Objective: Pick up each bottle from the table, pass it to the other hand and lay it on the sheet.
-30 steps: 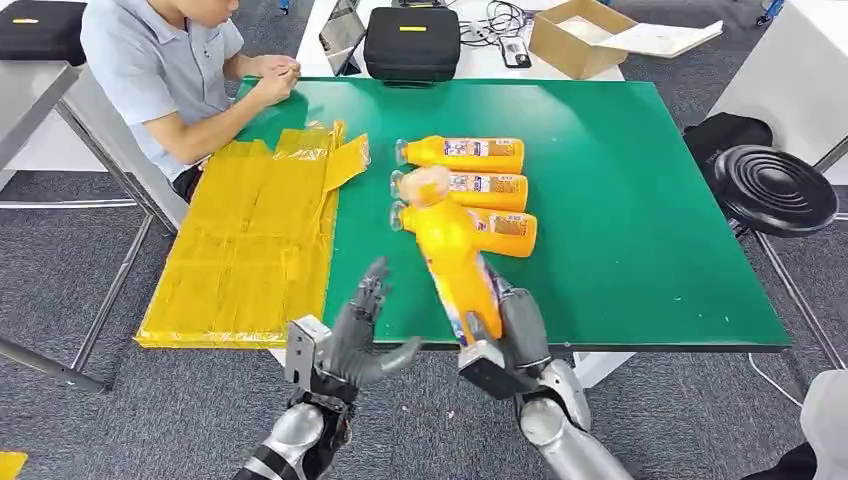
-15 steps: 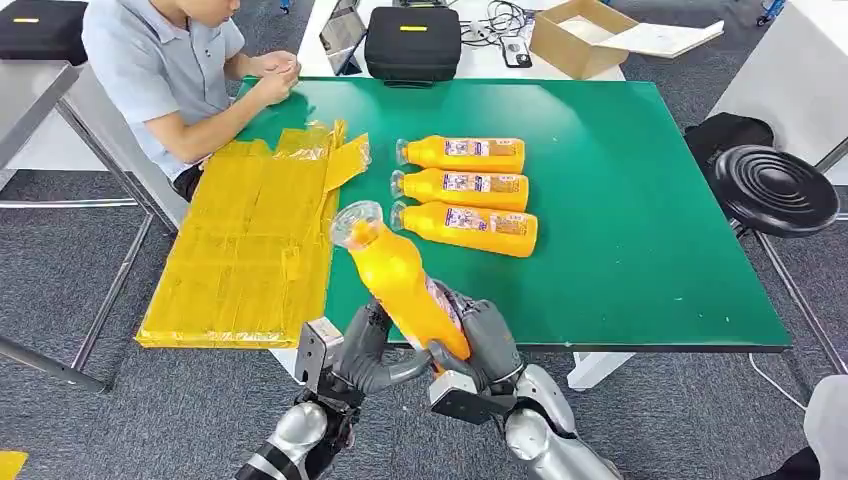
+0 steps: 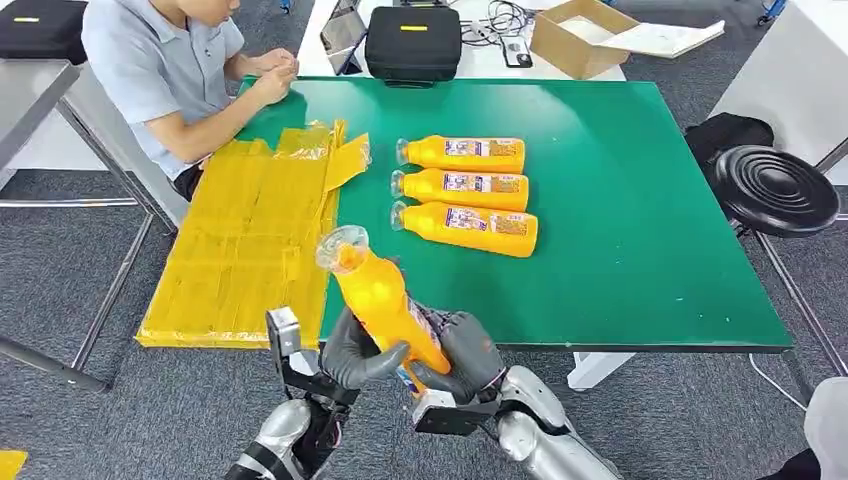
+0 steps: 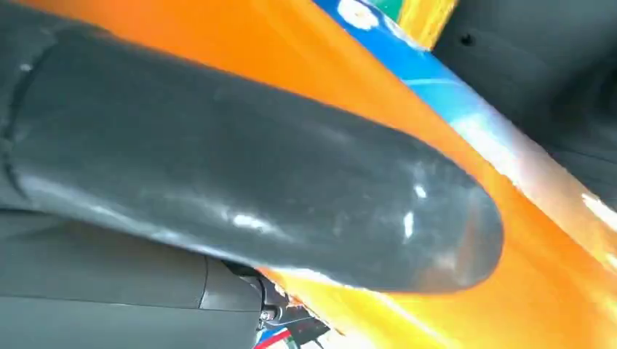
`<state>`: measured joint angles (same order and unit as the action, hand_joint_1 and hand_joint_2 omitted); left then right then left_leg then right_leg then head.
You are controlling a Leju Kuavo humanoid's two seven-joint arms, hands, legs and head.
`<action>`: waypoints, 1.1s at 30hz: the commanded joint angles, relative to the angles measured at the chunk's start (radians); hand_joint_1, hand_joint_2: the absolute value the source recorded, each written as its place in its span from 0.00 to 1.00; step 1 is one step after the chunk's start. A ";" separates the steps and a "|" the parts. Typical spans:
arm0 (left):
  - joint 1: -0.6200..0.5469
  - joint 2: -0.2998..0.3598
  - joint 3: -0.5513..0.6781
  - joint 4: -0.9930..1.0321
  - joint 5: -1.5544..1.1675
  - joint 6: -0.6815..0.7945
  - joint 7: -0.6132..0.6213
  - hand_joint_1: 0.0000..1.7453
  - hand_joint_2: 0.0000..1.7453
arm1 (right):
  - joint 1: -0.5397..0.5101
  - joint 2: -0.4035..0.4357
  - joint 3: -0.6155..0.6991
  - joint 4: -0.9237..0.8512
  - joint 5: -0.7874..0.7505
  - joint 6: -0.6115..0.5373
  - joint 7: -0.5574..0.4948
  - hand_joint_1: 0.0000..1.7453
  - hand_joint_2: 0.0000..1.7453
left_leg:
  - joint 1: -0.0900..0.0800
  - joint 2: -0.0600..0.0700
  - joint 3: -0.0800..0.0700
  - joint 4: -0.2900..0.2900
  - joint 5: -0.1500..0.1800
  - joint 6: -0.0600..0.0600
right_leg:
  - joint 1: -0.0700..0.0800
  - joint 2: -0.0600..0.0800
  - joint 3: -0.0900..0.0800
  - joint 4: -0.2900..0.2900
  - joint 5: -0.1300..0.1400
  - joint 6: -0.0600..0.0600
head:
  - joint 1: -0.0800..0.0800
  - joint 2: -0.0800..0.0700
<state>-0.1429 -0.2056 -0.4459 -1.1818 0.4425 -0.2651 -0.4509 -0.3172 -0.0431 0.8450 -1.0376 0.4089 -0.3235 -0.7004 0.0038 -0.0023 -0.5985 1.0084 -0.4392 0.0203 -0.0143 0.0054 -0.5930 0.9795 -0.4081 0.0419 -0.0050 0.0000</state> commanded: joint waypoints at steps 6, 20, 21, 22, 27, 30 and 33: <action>-0.092 0.022 -0.073 0.097 -0.130 0.081 0.050 1.00 1.00 | -0.056 -0.011 0.085 0.124 0.063 -0.014 0.002 1.00 0.00 | 0.001 -0.001 0.003 -0.001 -0.001 -0.001 | 0.001 -0.001 0.004 -0.001 -0.001 -0.002 | 0.000 0.000; -0.121 0.018 -0.109 0.159 -0.220 0.167 0.060 1.00 1.00 | -0.046 0.003 0.035 0.105 0.096 -0.008 0.002 1.00 0.00 | 0.000 0.000 0.003 -0.001 -0.001 -0.001 | 0.000 -0.002 0.003 0.000 -0.001 -0.001 | 0.000 0.000; -0.120 0.016 -0.105 0.160 -0.210 0.160 0.062 1.00 1.00 | -0.046 0.005 0.035 0.104 0.096 -0.006 0.002 1.00 0.00 | 0.000 0.000 0.005 -0.001 -0.001 -0.001 | 0.001 -0.002 0.005 -0.001 -0.001 -0.002 | 0.000 0.000; -0.120 0.015 -0.100 0.161 -0.198 0.151 0.066 1.00 1.00 | -0.045 0.006 0.034 0.102 0.094 -0.006 0.002 1.00 0.00 | 0.000 -0.001 0.002 -0.001 0.000 -0.001 | 0.000 -0.003 0.003 0.000 -0.001 -0.001 | 0.000 0.000; -0.120 0.011 -0.039 0.155 -0.041 0.071 0.116 1.00 1.00 | -0.034 0.019 0.028 0.090 0.071 -0.017 0.002 0.08 0.00 | 0.000 0.000 0.002 0.000 -0.001 -0.001 | 0.000 -0.001 0.002 0.000 -0.001 -0.002 | 0.000 0.000; -0.141 0.025 -0.016 0.117 -0.091 0.216 0.099 1.00 1.00 | -0.020 0.060 -0.020 0.119 0.090 -0.026 0.002 0.00 0.00 | 0.000 0.000 0.001 0.000 0.000 -0.001 | 0.000 -0.001 0.001 0.000 0.000 -0.001 | 0.000 0.000; -0.142 0.040 0.000 0.081 -0.139 0.283 0.092 1.00 1.00 | -0.001 0.063 -0.043 0.106 0.111 -0.033 0.002 0.00 0.00 | 0.001 -0.001 0.001 0.000 0.000 -0.001 | 0.001 -0.002 0.001 0.000 -0.001 -0.001 | 0.000 0.000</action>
<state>-0.2228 -0.1987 -0.4708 -1.0922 0.3671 -0.1037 -0.3532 -0.3257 -0.0381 0.8407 -0.9659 0.4879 -0.3491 -0.6943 0.0039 -0.0030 -0.5989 1.0084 -0.4390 0.0204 -0.0141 0.0035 -0.5931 0.9797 -0.4081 0.0419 -0.0050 0.0000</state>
